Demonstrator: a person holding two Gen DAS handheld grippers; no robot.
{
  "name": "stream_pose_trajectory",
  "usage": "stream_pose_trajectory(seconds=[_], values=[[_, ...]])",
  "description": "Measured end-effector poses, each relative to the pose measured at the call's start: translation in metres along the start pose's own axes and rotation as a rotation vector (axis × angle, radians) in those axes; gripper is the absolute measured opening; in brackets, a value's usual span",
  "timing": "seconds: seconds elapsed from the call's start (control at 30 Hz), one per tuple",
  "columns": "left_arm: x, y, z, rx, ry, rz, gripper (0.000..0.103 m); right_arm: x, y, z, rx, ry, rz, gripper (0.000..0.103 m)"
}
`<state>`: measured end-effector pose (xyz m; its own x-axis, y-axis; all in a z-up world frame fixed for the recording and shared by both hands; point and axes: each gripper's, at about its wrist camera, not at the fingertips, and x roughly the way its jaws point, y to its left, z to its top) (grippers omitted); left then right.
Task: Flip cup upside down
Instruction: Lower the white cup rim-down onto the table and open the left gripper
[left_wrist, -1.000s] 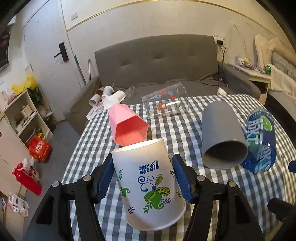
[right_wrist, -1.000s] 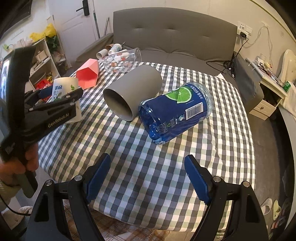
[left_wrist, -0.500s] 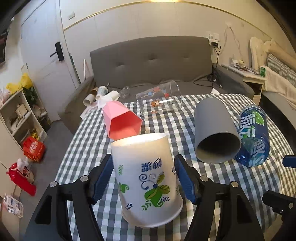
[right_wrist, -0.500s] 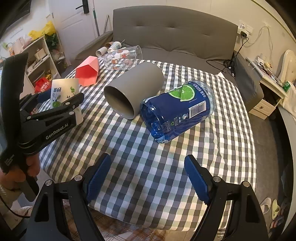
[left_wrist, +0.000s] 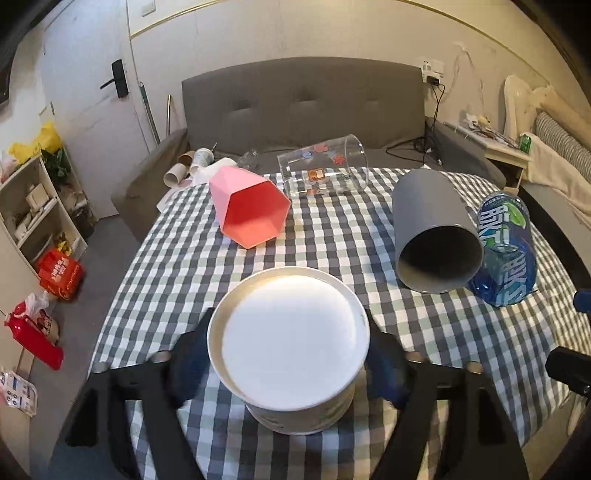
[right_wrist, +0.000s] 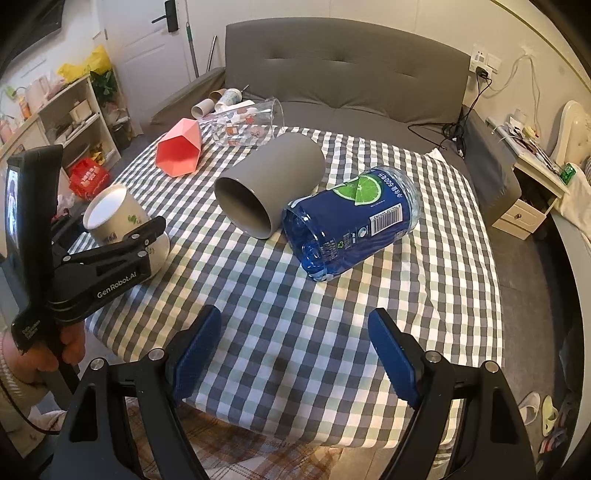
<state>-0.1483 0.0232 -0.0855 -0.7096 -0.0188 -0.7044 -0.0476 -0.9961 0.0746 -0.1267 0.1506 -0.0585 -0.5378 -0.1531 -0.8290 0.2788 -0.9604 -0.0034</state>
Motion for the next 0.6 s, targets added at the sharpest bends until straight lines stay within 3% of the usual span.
stream_pose_trajectory(seconds=[0.37,0.6], values=[[-0.016,0.006,0.010,-0.026,-0.035,-0.048,0.082,-0.016,-0.001,-0.005,0.011,-0.022,-0.010,0.082],[-0.059,0.022,0.027,-0.073,-0.128,-0.075,0.082,-0.037,0.001,0.001,0.018,-0.083,0.008,0.082]])
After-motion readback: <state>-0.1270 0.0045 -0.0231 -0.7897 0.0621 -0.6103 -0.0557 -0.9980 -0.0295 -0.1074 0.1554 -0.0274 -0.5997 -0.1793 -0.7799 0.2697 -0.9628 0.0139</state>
